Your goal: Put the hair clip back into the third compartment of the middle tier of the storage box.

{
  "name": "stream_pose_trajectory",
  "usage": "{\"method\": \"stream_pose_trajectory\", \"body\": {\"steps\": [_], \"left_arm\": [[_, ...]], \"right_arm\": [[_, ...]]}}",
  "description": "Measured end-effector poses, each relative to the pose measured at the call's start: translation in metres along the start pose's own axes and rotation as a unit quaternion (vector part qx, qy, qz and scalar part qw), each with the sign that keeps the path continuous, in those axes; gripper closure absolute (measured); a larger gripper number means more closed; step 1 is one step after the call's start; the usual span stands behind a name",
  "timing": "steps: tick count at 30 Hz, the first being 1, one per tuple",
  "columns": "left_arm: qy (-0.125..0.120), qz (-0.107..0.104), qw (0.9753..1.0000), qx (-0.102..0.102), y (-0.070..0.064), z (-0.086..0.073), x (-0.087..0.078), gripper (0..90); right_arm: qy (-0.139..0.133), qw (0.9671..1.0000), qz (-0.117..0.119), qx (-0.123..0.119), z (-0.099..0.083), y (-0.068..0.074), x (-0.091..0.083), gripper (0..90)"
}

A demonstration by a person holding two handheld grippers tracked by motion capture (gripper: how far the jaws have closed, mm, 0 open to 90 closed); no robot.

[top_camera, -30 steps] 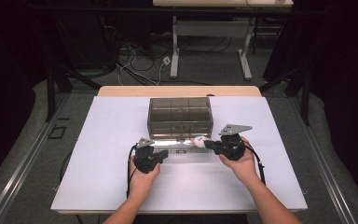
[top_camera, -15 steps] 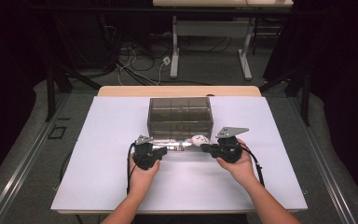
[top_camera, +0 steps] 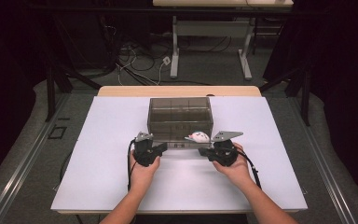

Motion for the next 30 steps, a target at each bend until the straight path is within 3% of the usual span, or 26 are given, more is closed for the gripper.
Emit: {"method": "stream_pose_trajectory", "body": {"steps": [13, 30], "left_arm": [[-0.006, 0.003, 1.0000, -0.001, -0.001, 0.004, 0.002, 90.0], [-0.008, 0.016, 0.9998, -0.010, 0.008, 0.005, 0.005, 90.0]], "right_arm": [[-0.014, 0.9986, -0.044, 0.024, -0.001, -0.023, 0.003, 90.0], [-0.034, 0.9963, -0.058, 0.053, 0.003, -0.038, 0.004, 90.0]]}}
Point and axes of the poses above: each handheld gripper's, and its own axes: x roughly forward along the jaws, z roughly out of its top, y roughly to its left, the point moved 6 cm from there along x, roughly forward along the jaws, and after that the axes turned 3 degrees about y, right-handed, at the moved point
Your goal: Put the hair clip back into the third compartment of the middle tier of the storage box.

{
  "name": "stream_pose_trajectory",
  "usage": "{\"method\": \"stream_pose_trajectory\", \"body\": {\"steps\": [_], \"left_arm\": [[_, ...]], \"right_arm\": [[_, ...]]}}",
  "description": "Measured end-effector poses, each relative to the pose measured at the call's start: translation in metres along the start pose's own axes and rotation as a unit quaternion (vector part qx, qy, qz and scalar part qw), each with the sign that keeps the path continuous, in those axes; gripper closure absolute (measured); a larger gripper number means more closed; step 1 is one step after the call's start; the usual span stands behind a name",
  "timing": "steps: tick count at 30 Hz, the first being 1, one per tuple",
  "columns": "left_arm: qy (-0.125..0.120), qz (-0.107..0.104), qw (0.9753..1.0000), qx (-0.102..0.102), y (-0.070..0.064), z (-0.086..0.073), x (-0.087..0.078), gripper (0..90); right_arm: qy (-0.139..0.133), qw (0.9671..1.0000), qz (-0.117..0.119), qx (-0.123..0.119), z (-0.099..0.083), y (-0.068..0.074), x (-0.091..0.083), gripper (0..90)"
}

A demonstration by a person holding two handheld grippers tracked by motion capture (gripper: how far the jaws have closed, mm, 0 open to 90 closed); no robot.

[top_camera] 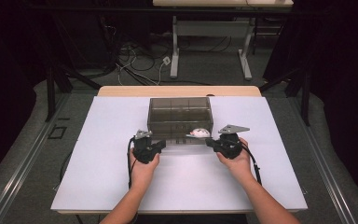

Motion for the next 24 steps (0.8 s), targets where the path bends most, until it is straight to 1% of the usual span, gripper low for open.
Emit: {"method": "stream_pose_trajectory", "body": {"steps": [11, 17, 24], "left_arm": [[0.000, 0.010, 1.0000, 0.002, 0.004, 0.000, 0.001, 90.0], [0.000, 0.015, 0.9999, -0.002, 0.008, 0.001, 0.002, 90.0], [-0.003, 0.018, 0.9998, -0.006, 0.012, 0.004, 0.002, 90.0]], "right_arm": [[-0.005, 1.0000, -0.005, -0.002, 0.001, -0.002, 0.003, 90.0], [-0.011, 0.9999, -0.002, 0.002, 0.002, -0.003, 0.005, 90.0], [-0.011, 0.9999, -0.005, 0.003, 0.003, -0.004, 0.007, 90.0]]}}
Point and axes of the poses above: each handheld gripper's, and its own axes: x roughly forward along the jaws, z roughly out of its top, y roughly to its left, the point moved 6 cm from there along x, roughly forward along the jaws, and after that the axes turned 3 degrees about y, right-handed, at the moved point
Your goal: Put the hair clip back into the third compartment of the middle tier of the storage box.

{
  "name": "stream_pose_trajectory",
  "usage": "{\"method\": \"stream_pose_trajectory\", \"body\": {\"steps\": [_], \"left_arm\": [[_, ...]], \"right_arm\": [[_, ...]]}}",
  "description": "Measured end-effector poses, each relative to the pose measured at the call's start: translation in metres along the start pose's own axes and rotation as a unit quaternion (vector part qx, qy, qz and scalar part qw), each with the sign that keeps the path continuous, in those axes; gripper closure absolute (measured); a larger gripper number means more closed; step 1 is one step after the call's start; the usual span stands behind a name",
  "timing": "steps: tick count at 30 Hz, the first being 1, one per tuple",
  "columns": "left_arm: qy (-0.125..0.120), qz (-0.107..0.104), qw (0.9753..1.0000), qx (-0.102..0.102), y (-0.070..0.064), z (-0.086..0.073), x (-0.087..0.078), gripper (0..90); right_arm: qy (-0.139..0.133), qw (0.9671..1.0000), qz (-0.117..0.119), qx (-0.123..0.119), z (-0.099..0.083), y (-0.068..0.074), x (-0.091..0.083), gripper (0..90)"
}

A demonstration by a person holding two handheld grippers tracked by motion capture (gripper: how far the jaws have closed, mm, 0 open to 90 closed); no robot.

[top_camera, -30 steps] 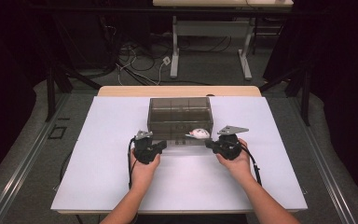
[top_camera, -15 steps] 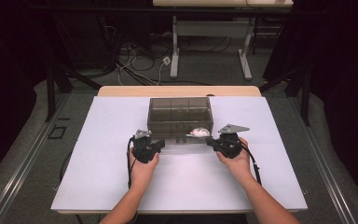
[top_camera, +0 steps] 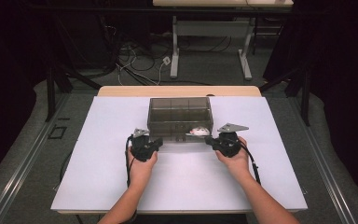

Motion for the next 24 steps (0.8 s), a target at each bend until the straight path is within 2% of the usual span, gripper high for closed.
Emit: {"method": "stream_pose_trajectory", "body": {"steps": [10, 24], "left_arm": [[-0.003, 0.005, 1.0000, -0.006, 0.0049, 0.0024, 0.0028, 90.0], [-0.004, 0.010, 0.9999, -0.001, 0.0069, 0.0039, 0.0062, 90.0]], "right_arm": [[-0.001, 1.0000, 0.002, -0.002, 0.0026, 0.0011, 0.0028, 90.0], [0.000, 1.0000, -0.001, -0.001, 0.0044, 0.0005, 0.0049, 90.0]]}}
Point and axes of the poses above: each handheld gripper's, and its own axes: x roughly forward along the jaws, z roughly out of its top, y roughly to its left, the point moved 6 cm from there along x, roughly forward along the jaws, and after that the axes turned 3 degrees about y, right-handed, at the moved point
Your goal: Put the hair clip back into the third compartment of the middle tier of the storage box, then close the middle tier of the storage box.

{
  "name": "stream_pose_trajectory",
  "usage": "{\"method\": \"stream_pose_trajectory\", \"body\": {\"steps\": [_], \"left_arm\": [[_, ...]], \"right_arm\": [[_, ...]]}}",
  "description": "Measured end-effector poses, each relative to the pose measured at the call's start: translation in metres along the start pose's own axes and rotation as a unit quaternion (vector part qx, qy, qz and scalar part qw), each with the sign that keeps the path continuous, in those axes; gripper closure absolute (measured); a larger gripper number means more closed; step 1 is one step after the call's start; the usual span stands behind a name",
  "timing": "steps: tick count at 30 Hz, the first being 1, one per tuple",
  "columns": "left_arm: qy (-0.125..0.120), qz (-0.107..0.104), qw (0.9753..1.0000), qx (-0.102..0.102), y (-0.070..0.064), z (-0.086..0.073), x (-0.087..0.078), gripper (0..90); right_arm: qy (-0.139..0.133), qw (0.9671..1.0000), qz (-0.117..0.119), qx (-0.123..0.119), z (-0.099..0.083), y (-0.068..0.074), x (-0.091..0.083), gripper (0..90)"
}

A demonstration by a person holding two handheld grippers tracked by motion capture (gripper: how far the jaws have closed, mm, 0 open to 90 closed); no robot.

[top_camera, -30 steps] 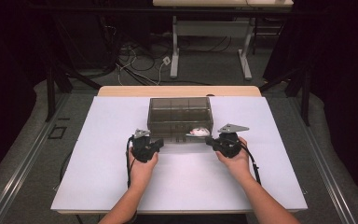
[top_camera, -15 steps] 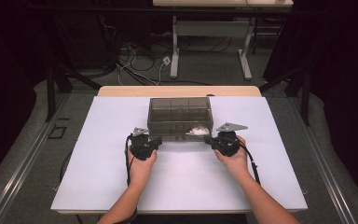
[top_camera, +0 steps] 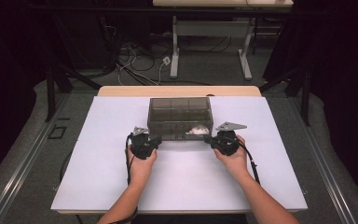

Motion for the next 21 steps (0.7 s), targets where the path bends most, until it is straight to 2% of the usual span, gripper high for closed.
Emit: {"method": "stream_pose_trajectory", "body": {"steps": [21], "left_arm": [[-0.009, 0.005, 0.9999, -0.006, 0.0052, 0.0050, 0.0039, 90.0]], "right_arm": [[-0.002, 0.9999, -0.009, 0.007, 0.0047, -0.0049, 0.0049, 90.0]]}}
Point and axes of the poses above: each handheld gripper's, and its own axes: x roughly forward along the jaws, z roughly out of its top, y roughly to its left, the point moved 6 cm from there along x, roughly forward along the jaws, and after that the axes turned 3 degrees about y, right-handed, at the moved point
